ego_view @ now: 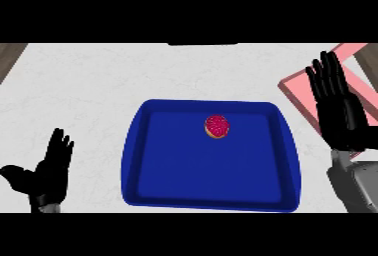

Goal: Pick the cupcake from the tray and place it in the cardboard box

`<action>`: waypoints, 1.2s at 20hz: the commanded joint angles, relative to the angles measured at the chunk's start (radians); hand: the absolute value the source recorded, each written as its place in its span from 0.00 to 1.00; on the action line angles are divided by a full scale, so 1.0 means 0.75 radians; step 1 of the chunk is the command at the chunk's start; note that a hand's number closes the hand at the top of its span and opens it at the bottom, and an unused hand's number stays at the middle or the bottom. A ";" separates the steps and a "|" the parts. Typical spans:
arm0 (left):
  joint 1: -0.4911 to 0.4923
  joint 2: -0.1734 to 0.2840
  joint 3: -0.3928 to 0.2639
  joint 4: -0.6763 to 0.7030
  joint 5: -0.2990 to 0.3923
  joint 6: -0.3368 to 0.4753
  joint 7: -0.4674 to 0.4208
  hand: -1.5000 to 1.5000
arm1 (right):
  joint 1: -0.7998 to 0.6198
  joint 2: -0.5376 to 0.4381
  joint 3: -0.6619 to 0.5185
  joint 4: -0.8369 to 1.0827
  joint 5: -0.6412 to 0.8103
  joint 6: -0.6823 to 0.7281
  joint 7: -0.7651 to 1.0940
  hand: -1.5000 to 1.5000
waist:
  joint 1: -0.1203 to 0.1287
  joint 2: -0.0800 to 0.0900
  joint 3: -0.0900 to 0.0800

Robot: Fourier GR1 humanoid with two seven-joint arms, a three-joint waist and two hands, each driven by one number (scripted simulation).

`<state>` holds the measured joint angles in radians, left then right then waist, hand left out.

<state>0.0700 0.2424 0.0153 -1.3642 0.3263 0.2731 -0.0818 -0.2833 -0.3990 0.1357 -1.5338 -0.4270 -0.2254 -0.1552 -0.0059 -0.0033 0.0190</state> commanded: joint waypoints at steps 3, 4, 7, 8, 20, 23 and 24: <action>-0.132 0.163 -0.162 -0.186 -0.211 -0.077 -0.005 0.50 | -0.178 -0.100 -0.005 -0.092 0.052 0.018 0.099 0.00 | -0.001 -0.007 -0.024; -0.171 0.197 -0.187 -0.172 -0.229 -0.155 -0.061 0.50 | -0.258 -0.163 -0.019 -0.091 0.051 0.073 0.126 0.00 | -0.002 -0.003 -0.026; -0.271 0.293 -0.235 -0.221 -0.274 -0.260 -0.068 0.50 | -0.268 -0.485 0.100 -0.050 0.327 0.201 0.189 0.00 | -0.054 -0.004 -0.040; -0.297 0.312 -0.275 -0.219 -0.305 -0.298 -0.071 0.50 | -0.299 -0.477 0.056 -0.024 0.284 0.197 0.229 0.00 | -0.034 0.006 -0.031; -0.409 0.247 -0.311 -0.232 -0.355 -0.342 0.019 0.50 | -0.362 -0.485 0.293 0.043 0.706 0.387 -0.079 0.00 | 0.014 0.004 -0.026; -0.372 0.290 -0.291 -0.263 -0.310 -0.406 0.010 0.50 | -0.495 -0.498 0.427 0.040 0.826 0.477 0.154 0.00 | 0.039 0.004 -0.028; -0.375 0.273 -0.297 -0.224 -0.354 -0.370 -0.022 0.50 | -0.518 -0.562 0.425 -0.046 0.786 0.585 0.222 0.00 | 0.016 -0.001 -0.029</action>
<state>-0.2128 0.4514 -0.2062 -1.5379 0.0771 -0.0066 -0.0920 -0.6137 -0.7720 0.3851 -1.5171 0.1026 0.1060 -0.0977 0.0114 -0.0006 -0.0012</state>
